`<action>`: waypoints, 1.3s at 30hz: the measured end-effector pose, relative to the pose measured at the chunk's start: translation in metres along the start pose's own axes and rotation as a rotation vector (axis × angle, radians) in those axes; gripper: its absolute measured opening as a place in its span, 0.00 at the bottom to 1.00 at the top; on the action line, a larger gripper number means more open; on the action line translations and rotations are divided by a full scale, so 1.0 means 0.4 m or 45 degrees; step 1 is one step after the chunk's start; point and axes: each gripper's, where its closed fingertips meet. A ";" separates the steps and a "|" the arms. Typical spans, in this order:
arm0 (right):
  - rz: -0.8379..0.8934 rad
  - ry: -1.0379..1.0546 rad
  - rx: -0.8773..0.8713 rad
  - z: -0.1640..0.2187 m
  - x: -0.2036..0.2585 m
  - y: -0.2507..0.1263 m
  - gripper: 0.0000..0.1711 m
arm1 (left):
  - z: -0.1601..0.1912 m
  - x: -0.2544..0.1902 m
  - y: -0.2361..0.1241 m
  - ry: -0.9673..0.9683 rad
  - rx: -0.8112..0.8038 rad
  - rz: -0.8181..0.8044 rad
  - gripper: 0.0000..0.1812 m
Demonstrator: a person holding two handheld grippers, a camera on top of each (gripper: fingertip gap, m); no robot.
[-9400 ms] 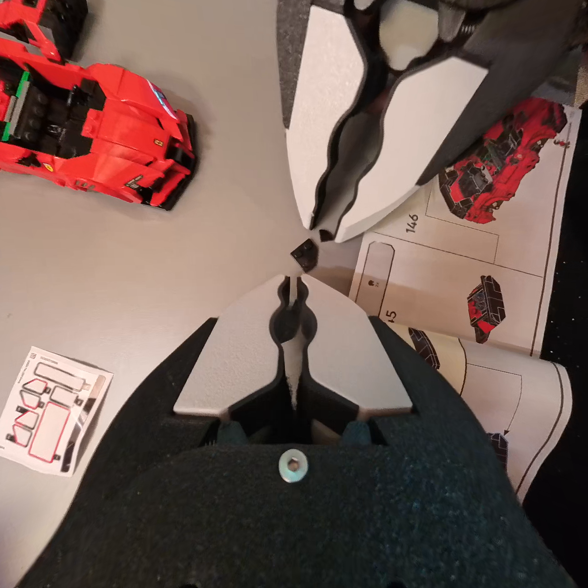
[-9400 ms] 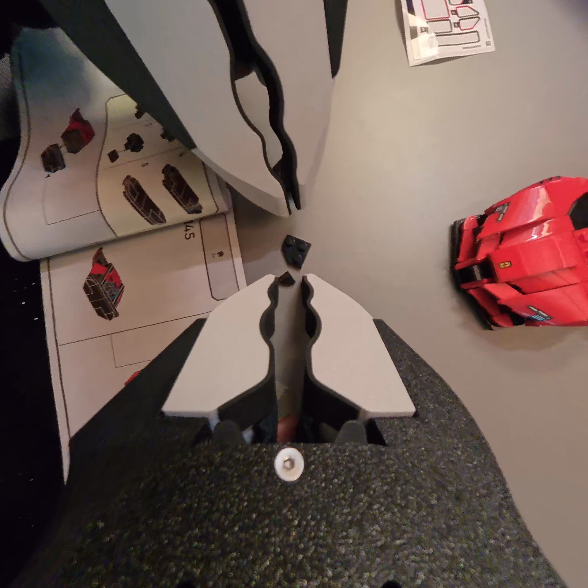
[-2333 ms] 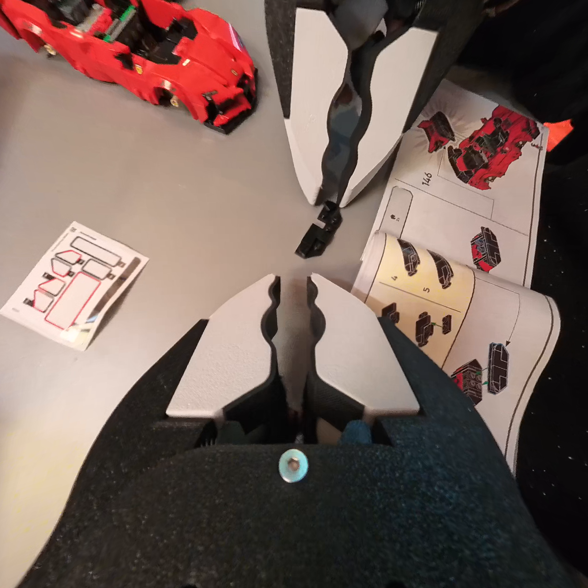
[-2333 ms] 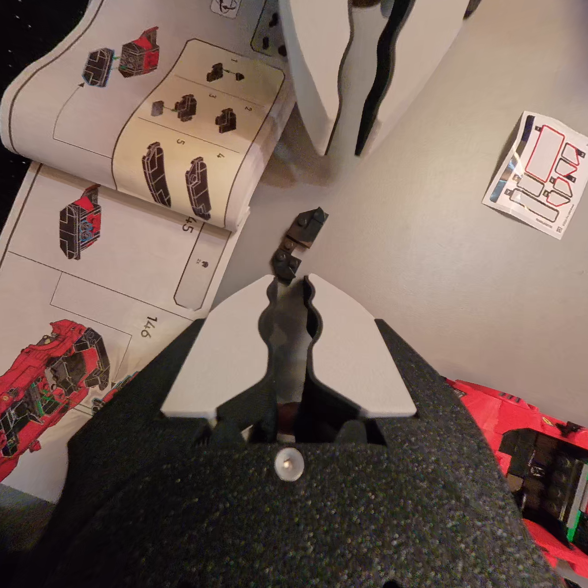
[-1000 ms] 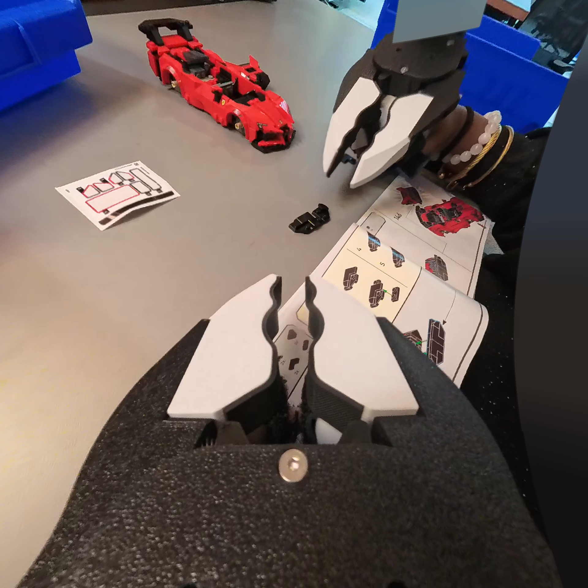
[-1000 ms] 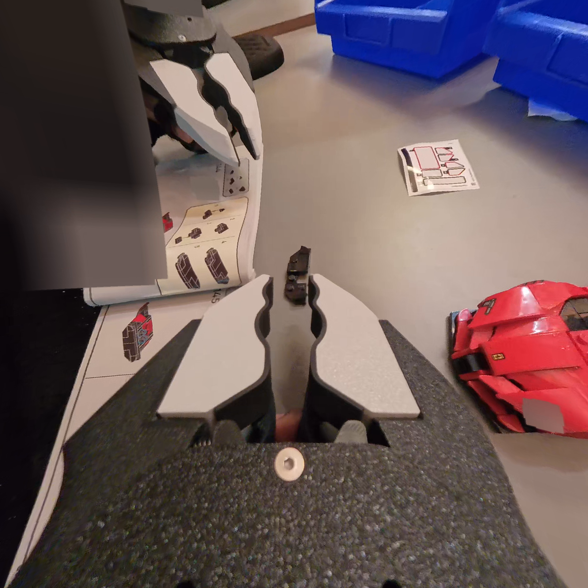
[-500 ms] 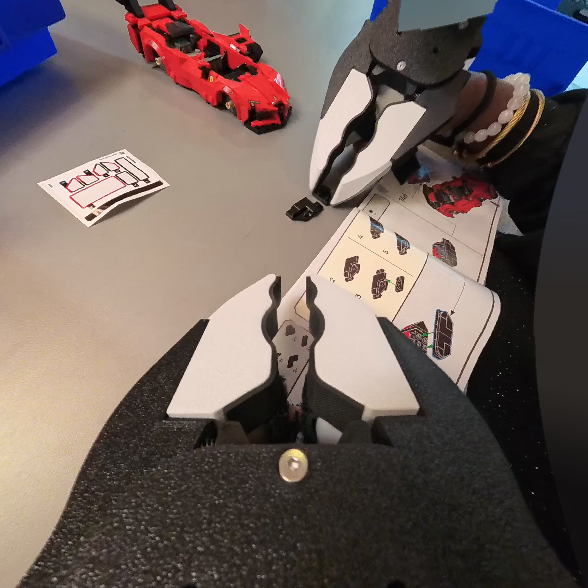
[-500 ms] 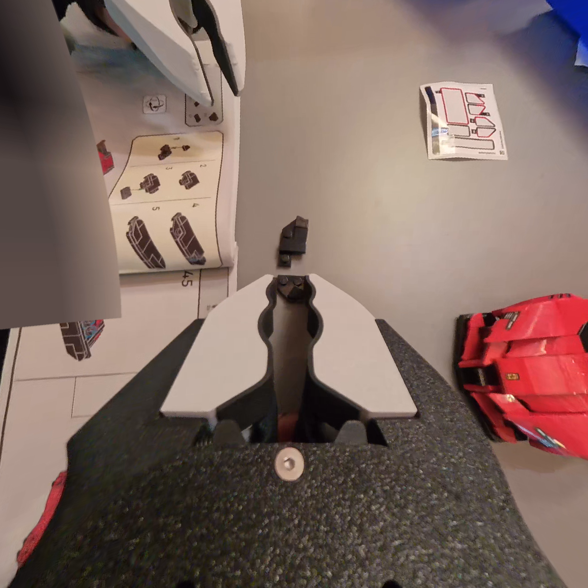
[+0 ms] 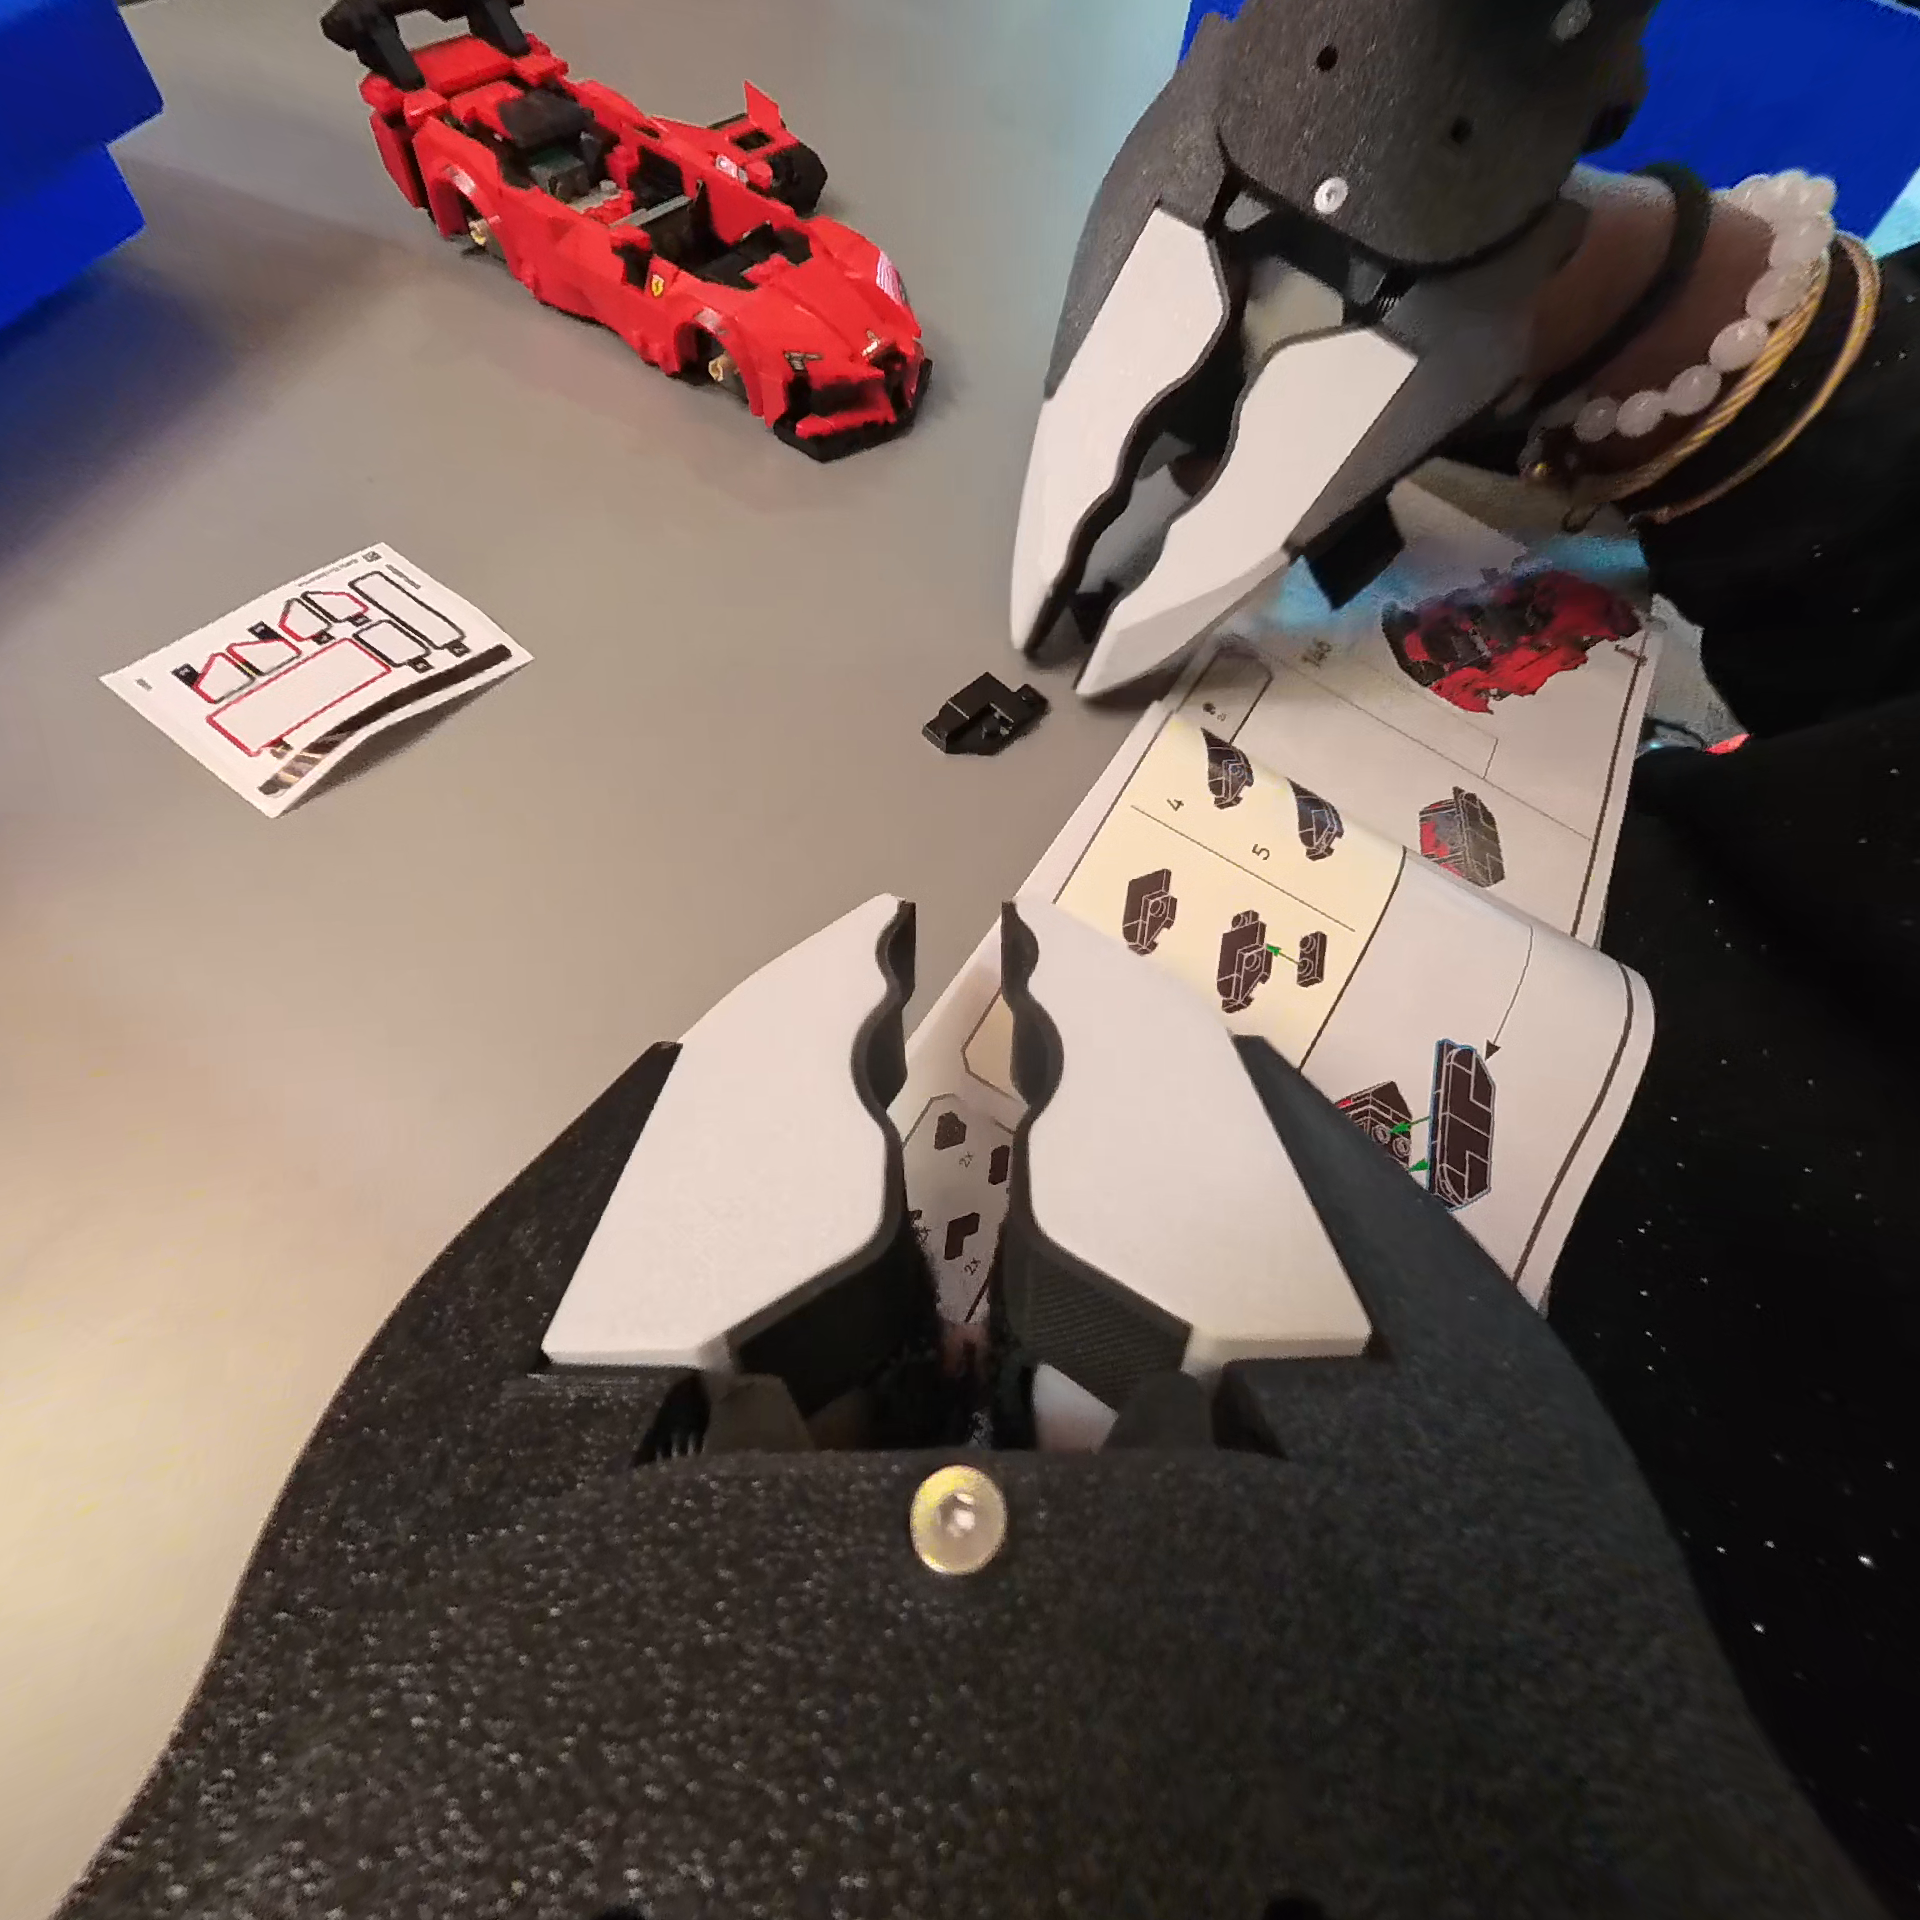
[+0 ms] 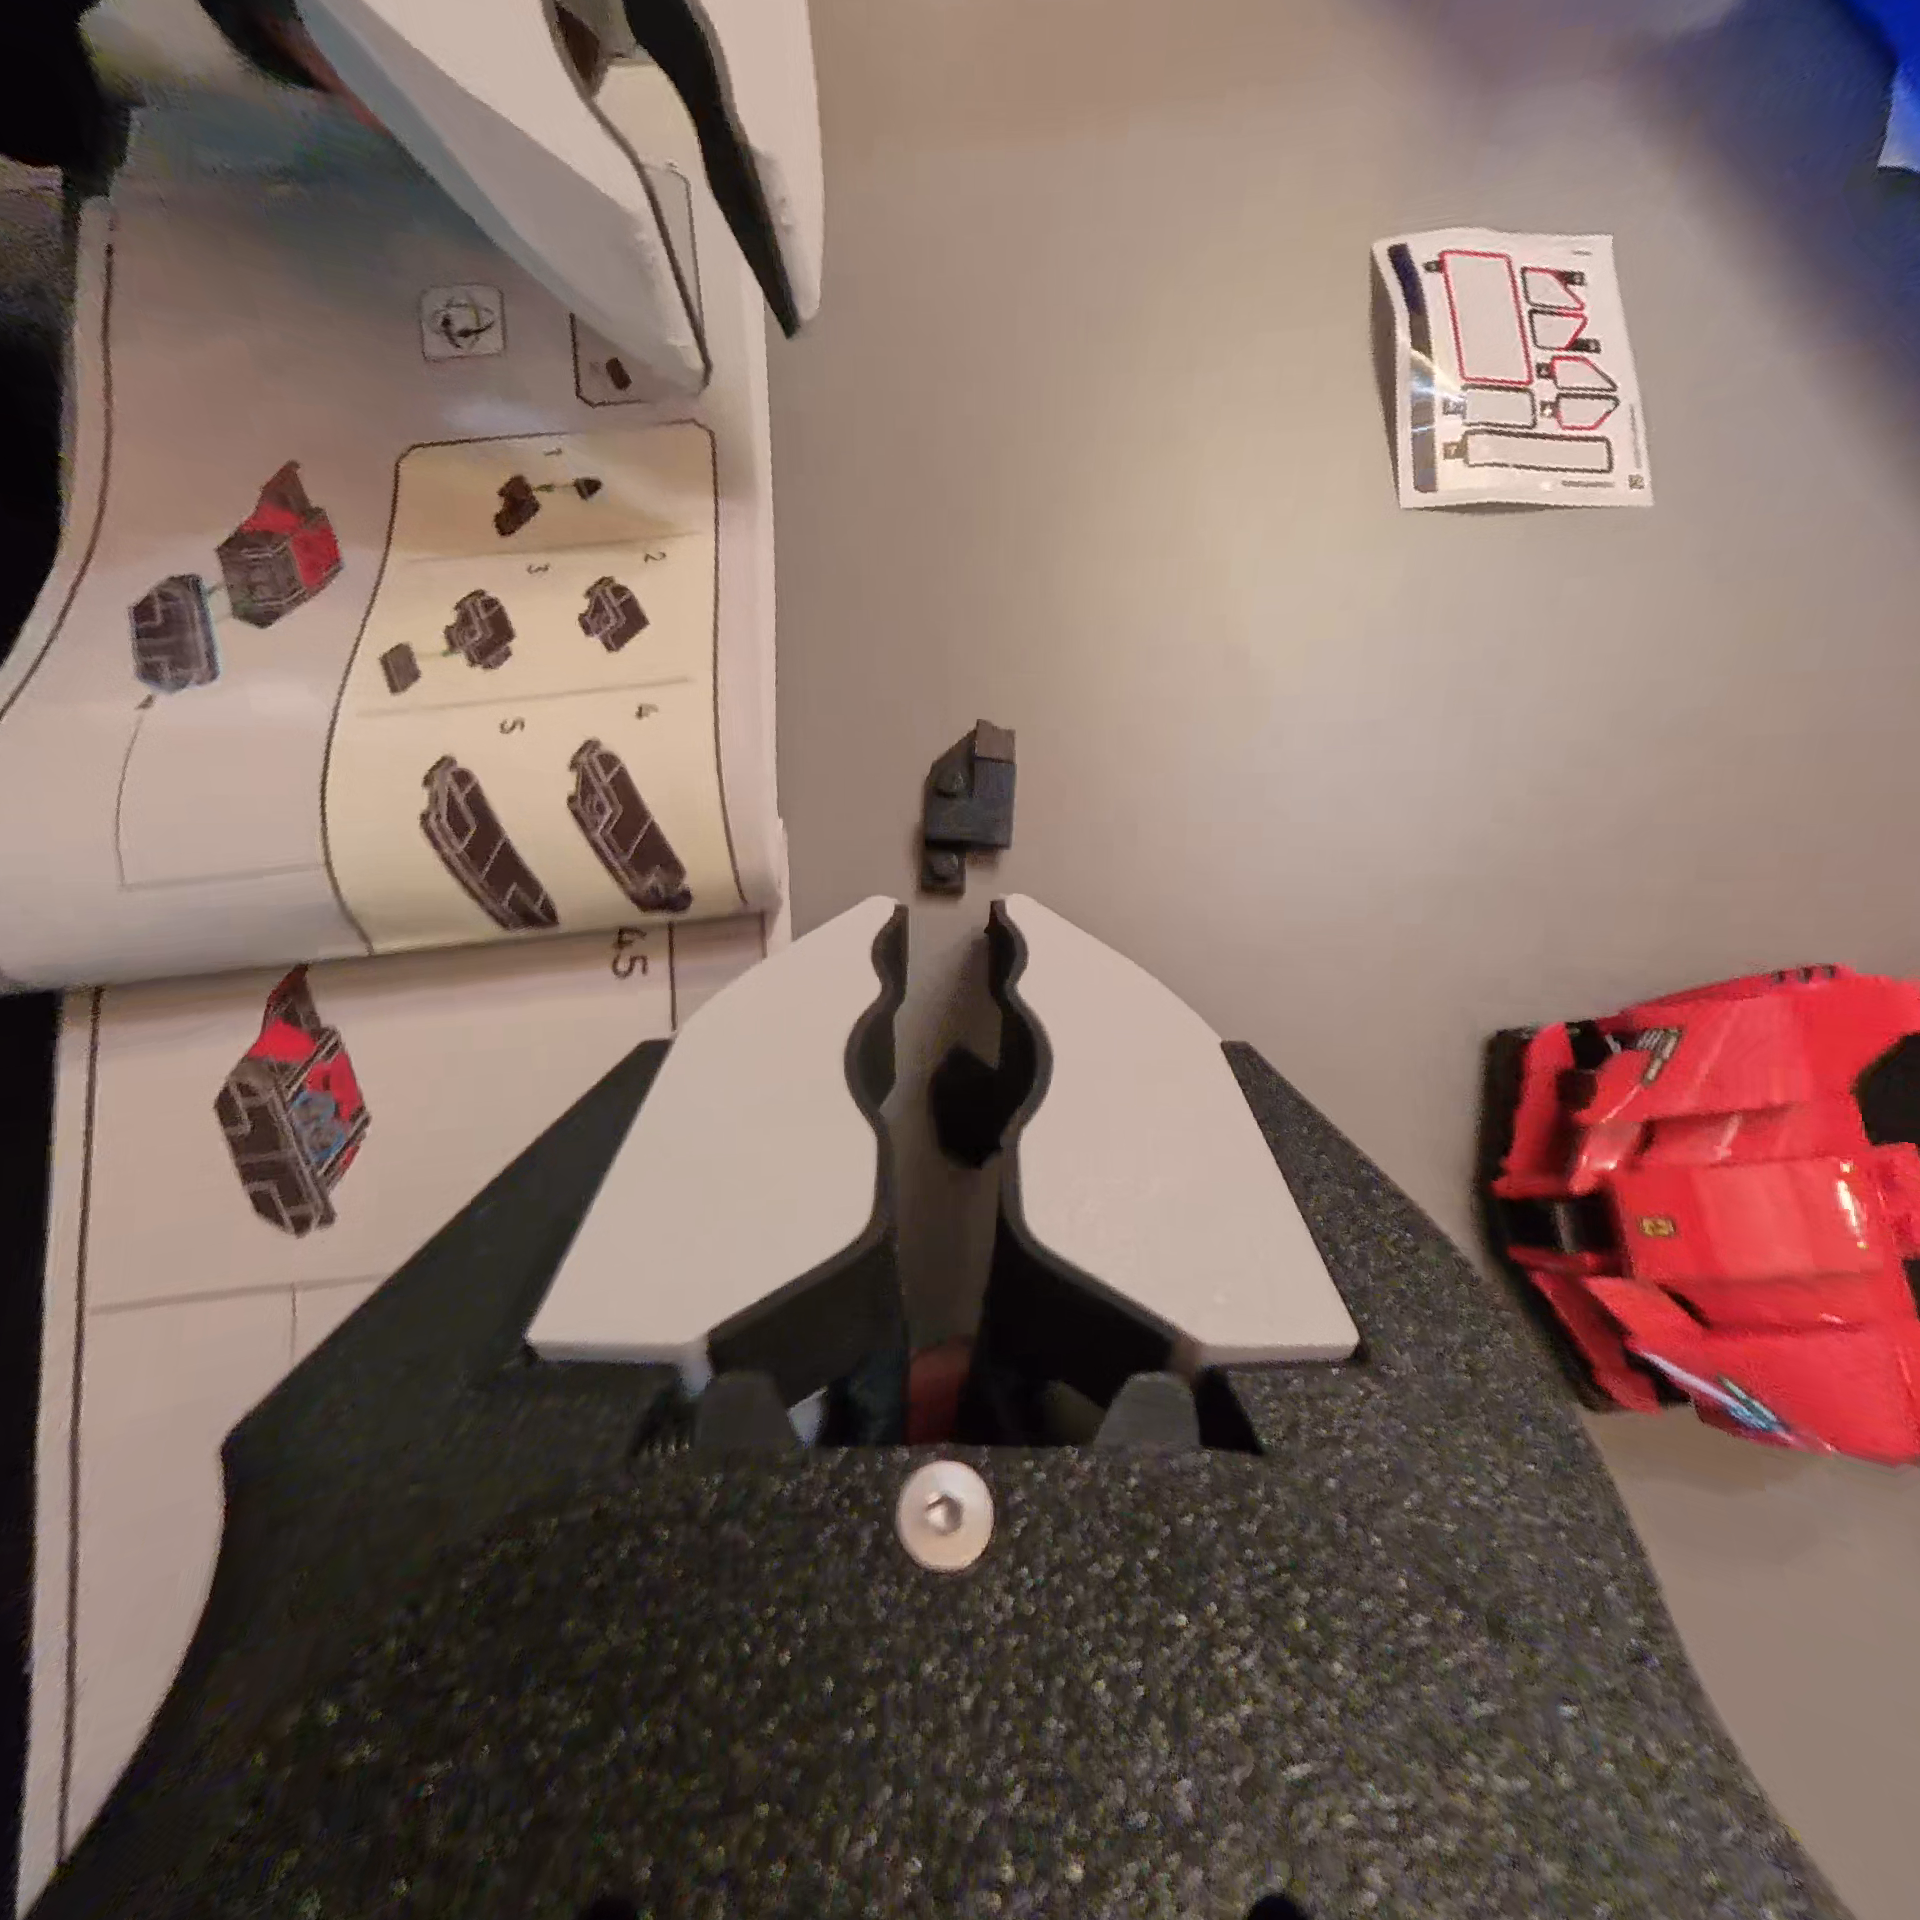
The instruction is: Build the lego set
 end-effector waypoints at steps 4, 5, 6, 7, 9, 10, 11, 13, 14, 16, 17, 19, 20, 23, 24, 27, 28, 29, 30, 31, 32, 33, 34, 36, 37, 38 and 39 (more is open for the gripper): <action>-0.012 0.028 -0.022 -0.015 0.003 0.024 0.08 | 0.006 -0.001 0.000 0.003 0.003 -0.004 0.09; 0.005 0.025 -0.022 -0.016 -0.001 0.025 0.05 | 0.007 0.000 -0.001 -0.003 0.000 -0.004 0.09; 0.004 0.028 -0.019 -0.016 -0.003 0.026 0.05 | 0.007 0.000 -0.002 -0.009 -0.005 -0.003 0.09; -0.011 0.055 -0.018 -0.016 -0.003 0.026 0.05 | 0.006 0.000 -0.004 -0.013 -0.011 -0.002 0.09; -0.088 0.183 -0.085 -0.030 -0.002 0.021 0.05 | 0.000 -0.001 -0.009 -0.016 -0.032 0.002 0.09; -0.151 0.277 -0.158 -0.046 -0.001 0.011 0.04 | -0.004 -0.002 -0.012 -0.014 -0.045 0.004 0.09; -0.233 0.385 -0.243 -0.066 0.001 -0.003 0.04 | -0.008 -0.003 -0.015 -0.014 -0.056 0.005 0.09; -0.432 0.605 -0.471 -0.120 0.001 -0.050 0.05 | -0.013 -0.003 -0.022 -0.017 -0.077 0.003 0.09; -0.554 0.702 -0.599 -0.150 0.002 -0.083 0.05 | -0.015 -0.002 -0.025 -0.020 -0.087 0.002 0.09; -0.801 0.876 -0.839 -0.201 -0.002 -0.154 0.05 | -0.017 -0.003 -0.029 -0.029 -0.106 0.006 0.09; -0.909 0.949 -0.961 -0.221 -0.010 -0.190 0.05 | -0.018 -0.002 -0.031 -0.034 -0.113 0.008 0.09; -1.140 1.013 -1.158 -0.248 -0.014 -0.263 0.05 | -0.019 -0.002 -0.032 -0.042 -0.122 0.010 0.09; -1.212 1.032 -1.229 -0.255 -0.018 -0.289 0.04 | -0.019 -0.002 -0.033 -0.044 -0.125 0.011 0.09; -1.328 1.055 -1.358 -0.264 -0.025 -0.335 0.04 | -0.017 -0.005 -0.031 -0.042 -0.122 0.012 0.09; -1.350 1.060 -1.379 -0.265 -0.026 -0.343 0.05 | -0.016 -0.005 -0.030 -0.041 -0.119 0.013 0.09; -1.350 1.061 -1.389 -0.265 -0.027 -0.346 0.05 | -0.013 -0.009 -0.027 -0.042 -0.110 0.019 0.09; -1.338 1.052 -1.373 -0.264 -0.025 -0.342 0.04 | -0.013 -0.009 -0.027 -0.040 -0.109 0.018 0.09; -1.307 1.045 -1.338 -0.262 -0.022 -0.331 0.04 | -0.013 -0.009 -0.027 -0.038 -0.110 0.017 0.09; -1.217 1.020 -1.262 -0.255 -0.018 -0.304 0.04 | -0.014 -0.009 -0.028 -0.038 -0.112 0.016 0.09; -1.066 0.960 -1.141 -0.241 -0.014 -0.261 0.04 | -0.015 -0.008 -0.029 -0.036 -0.115 0.014 0.09; -0.884 0.880 -0.986 -0.216 -0.012 -0.209 0.04 | -0.016 -0.007 -0.030 -0.035 -0.119 0.011 0.09; -0.725 0.785 -0.828 -0.187 -0.011 -0.163 0.05 | -0.017 -0.006 -0.032 -0.035 -0.123 0.008 0.09; -0.584 0.685 -0.673 -0.157 -0.012 -0.122 0.05 | -0.017 -0.005 -0.032 -0.038 -0.125 0.006 0.09; -0.336 0.486 -0.361 -0.092 -0.022 -0.055 0.04 | -0.014 -0.003 -0.030 -0.046 -0.122 0.010 0.09; -0.258 0.392 -0.231 -0.067 -0.022 -0.031 0.04 | -0.012 -0.003 -0.028 -0.049 -0.116 0.012 0.09; -0.212 0.300 -0.128 -0.049 -0.017 -0.014 0.04 | -0.009 -0.002 -0.026 -0.050 -0.108 0.012 0.09; -0.175 0.219 -0.057 -0.039 -0.012 -0.001 0.04 | -0.007 -0.002 -0.024 -0.049 -0.098 0.012 0.09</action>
Point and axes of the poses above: each gripper's, where its closed fingertips meet, y out along the fingers, z out of its underside, x = y × z across the jaws, and after that the axes turned 2 degrees about y, right-handed
